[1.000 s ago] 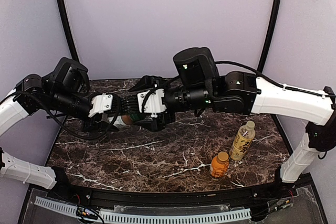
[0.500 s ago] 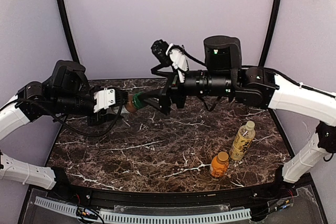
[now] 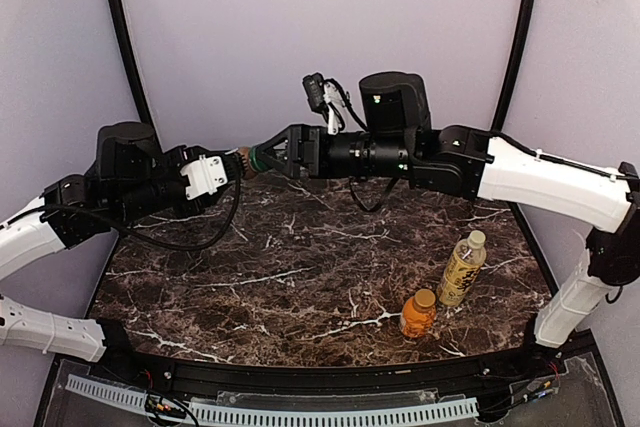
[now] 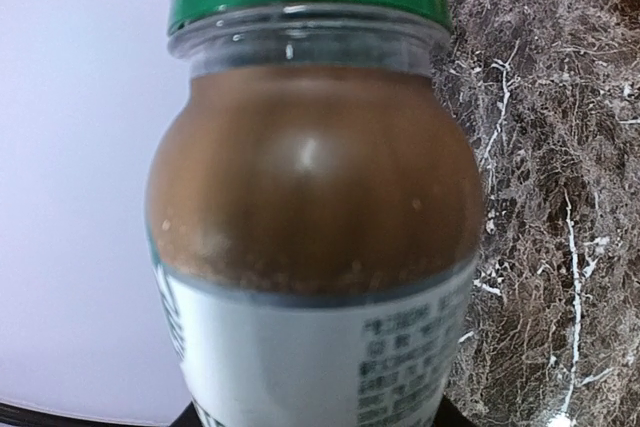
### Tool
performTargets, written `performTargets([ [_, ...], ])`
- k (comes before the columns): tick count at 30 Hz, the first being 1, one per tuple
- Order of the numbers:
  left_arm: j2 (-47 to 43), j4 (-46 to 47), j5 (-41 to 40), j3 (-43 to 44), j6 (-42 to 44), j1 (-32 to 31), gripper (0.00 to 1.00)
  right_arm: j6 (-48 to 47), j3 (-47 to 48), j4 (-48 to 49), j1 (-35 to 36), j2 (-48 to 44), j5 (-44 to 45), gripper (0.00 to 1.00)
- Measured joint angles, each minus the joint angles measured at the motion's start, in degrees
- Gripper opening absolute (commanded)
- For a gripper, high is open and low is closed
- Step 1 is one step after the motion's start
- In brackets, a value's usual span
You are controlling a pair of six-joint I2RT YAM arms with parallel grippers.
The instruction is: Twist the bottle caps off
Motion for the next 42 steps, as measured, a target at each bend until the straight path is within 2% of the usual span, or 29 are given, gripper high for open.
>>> performTargets([
  [8, -0.9, 1.3, -0.4, -0.2, 0.7, 0.0, 0.26, 2.6, 1.5, 0.3, -0.5, 1.7, -2.4, 0.63],
  [12, -0.9, 1.4, -0.4, -0.3, 1.0, 0.0, 0.26, 3.1, 2.3, 1.0, -0.7, 2.3, -4.0, 0.51],
  [16, -0.9, 1.4, -0.5, -0.3, 1.2, -0.2, 0.26, 3.3, 2.6, 1.5, -0.7, 3.3, -5.5, 0.48],
  [19, -0.9, 1.4, -0.9, -0.4, 1.6, -0.3, 0.26, 3.3, 2.6, 1.7, -0.7, 3.6, -6.3, 0.3],
  [21, -0.9, 1.6, -1.1, -0.6, 1.6, -0.3, 0.26, 3.3, 2.6, 1.7, -0.7, 3.6, -6.4, 0.15],
  [22, -0.9, 1.6, -1.1, -0.7, 1.6, -0.3, 0.26, 3.3, 2.6, 1.7, -0.7, 3.6, -6.5, 0.03],
  [23, -0.9, 1.9, -1.1, -0.7, 1.6, -0.3, 0.25, 3.2, 2.6, 1.8, -0.8, 3.6, -6.6, 0.0],
  [27, -0.9, 2.1, -1.1, -0.8, 1.6, -0.3, 0.24, 0.5, 2.6, 1.9, -0.8, 3.6, -7.3, 0.0],
  [31, -0.9, -0.3, 1.3, -0.2, 0.2, -0.3, 0.24, -10.7, 2.5, 1.4, -0.5, 3.5, -9.4, 0.0],
  [37, -0.9, -15.2, 13.9, 4.7, -3.0, 0.0, 0.23, -38.0, 3.6, -7.1, 4.0, 1.9, -8.9, 0.0],
  [42, -0.7, -23.1, 21.4, 6.1, -4.5, 0.0, 0.23, -55.8, 4.9, -13.8, 7.8, 1.9, -5.6, 0.0],
])
